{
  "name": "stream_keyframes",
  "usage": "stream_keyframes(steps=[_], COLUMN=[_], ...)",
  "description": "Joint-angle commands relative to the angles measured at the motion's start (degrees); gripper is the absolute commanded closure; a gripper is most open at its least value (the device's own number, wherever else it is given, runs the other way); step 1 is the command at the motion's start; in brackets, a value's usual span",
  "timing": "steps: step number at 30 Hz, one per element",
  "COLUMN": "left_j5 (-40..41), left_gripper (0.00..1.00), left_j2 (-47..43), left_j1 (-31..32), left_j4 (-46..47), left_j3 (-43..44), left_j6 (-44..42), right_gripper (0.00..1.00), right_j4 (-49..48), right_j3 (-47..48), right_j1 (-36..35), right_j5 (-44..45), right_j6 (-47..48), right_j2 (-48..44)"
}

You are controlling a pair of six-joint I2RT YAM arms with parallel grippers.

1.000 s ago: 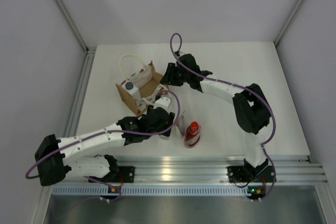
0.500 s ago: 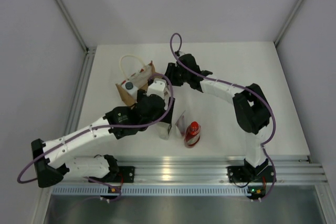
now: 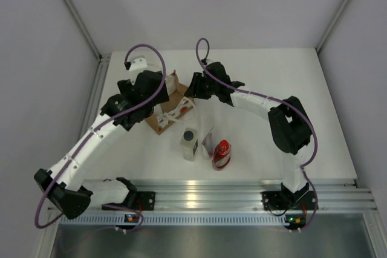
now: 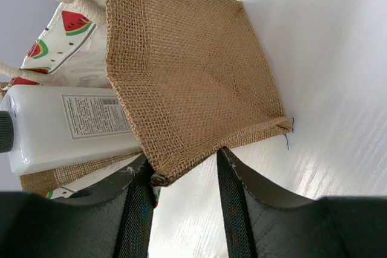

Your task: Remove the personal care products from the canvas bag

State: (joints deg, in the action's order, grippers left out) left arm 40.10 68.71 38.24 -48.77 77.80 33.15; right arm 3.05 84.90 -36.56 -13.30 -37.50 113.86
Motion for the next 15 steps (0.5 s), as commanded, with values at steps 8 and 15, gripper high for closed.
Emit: stream_keyframes(steps=[8, 15], left_j5=[-6.0, -9.2], left_gripper=[0.02, 0.02], left_j2=[9.6, 15.0], left_j1=[-16.1, -18.1], left_j4=[-2.2, -2.4], left_j3=[5.6, 6.1], left_j6=[18.9, 28.5], right_gripper=[0.59, 0.59], right_j4=[0.6, 0.6], right_j3=[2.3, 1.8], right_j1=[0.8, 0.7], right_j5=[-0.2, -0.1], right_j6=[1.4, 1.7], right_j2=[-0.6, -0.8])
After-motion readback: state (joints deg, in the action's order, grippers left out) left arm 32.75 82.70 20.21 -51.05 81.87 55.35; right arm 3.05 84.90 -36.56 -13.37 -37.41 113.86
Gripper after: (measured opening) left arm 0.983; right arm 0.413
